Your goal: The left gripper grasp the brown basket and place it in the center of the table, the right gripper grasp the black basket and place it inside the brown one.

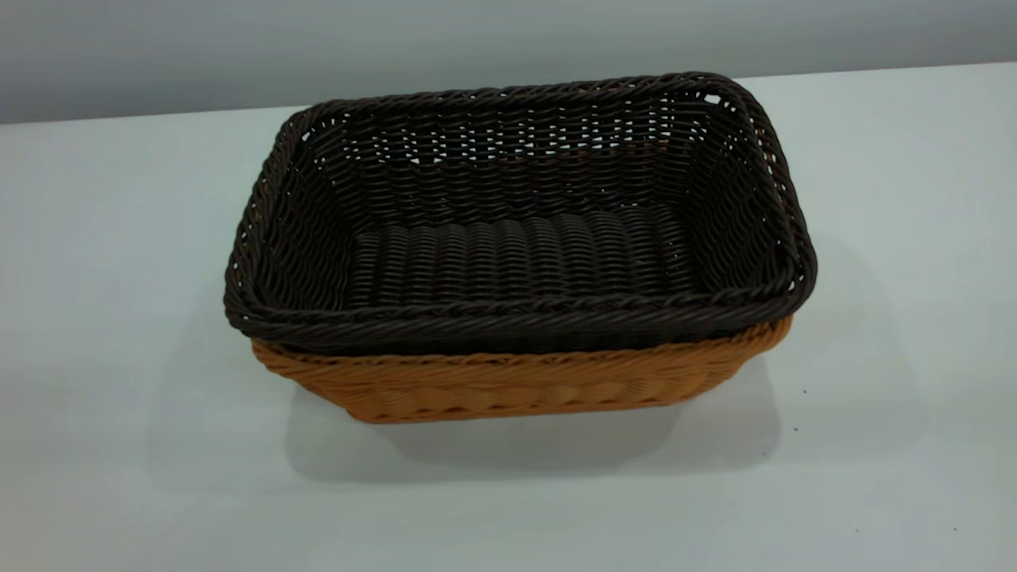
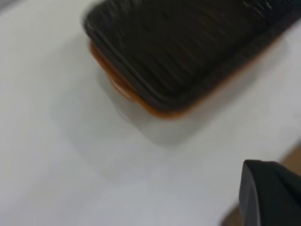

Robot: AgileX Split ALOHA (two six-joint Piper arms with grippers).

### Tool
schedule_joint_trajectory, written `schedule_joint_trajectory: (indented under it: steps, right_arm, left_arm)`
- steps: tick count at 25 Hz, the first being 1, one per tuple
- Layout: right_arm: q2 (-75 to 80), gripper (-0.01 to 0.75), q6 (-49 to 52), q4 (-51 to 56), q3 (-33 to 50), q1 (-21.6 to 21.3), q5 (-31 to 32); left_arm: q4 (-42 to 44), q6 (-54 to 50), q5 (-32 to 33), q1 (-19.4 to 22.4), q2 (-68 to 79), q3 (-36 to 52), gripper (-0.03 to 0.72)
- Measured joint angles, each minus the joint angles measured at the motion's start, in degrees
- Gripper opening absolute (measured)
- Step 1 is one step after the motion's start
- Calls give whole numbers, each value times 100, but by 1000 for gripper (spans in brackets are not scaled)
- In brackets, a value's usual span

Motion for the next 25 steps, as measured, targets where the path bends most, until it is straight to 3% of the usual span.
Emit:
schedule_joint_trajectory:
  steps: [8, 20, 25]
  right_arm:
    - [-526, 6, 259, -121, 459, 0, 283]
    - [-710, 6, 553, -325, 874, 0, 189]
    - [-710, 6, 571, -389, 981, 0, 484]
  left_arm:
    - [-1172, 1032, 238, 0, -545, 468, -1]
    - [-1174, 837, 746, 7, -1302, 833, -1]
    - [-1174, 750, 730, 10, -1534, 833, -1]
